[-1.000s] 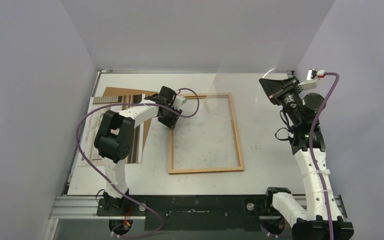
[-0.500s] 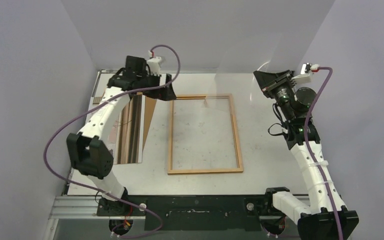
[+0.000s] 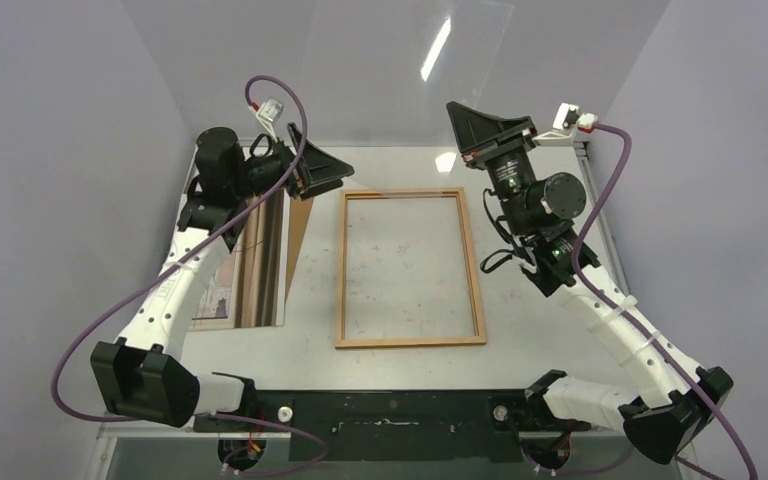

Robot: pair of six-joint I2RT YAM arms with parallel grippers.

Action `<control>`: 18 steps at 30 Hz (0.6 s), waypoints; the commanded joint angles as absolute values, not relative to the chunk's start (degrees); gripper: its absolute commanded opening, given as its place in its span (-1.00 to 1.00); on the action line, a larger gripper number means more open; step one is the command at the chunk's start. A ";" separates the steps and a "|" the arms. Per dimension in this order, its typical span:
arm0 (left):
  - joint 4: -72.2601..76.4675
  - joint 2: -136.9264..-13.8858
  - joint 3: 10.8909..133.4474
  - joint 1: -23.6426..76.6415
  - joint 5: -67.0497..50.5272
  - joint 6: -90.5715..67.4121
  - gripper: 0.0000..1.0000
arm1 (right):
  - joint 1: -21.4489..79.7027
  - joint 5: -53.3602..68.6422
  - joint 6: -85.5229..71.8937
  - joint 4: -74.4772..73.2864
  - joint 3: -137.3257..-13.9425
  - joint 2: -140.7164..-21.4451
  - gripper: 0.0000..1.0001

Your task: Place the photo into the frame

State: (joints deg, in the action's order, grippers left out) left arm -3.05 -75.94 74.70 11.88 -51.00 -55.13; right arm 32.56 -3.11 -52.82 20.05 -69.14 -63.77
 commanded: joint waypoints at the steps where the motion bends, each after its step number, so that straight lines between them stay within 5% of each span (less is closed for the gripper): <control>1: 2.40 -72.57 72.94 11.26 -50.19 -62.19 0.93 | 37.99 -12.20 -50.22 29.72 -72.44 -67.02 -0.89; 13: 9.80 -72.75 71.82 6.68 -46.15 -66.49 0.99 | 42.54 -18.44 -51.02 30.85 -67.78 -65.51 -0.89; 18: 13.80 -74.56 73.54 4.06 -46.18 -70.31 0.39 | 43.36 -20.54 -51.61 29.41 -62.74 -62.97 -0.89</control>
State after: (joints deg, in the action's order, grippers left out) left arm 6.55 -73.84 70.35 6.11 -47.29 -67.37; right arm 42.28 -18.31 -50.89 26.61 -65.49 -66.28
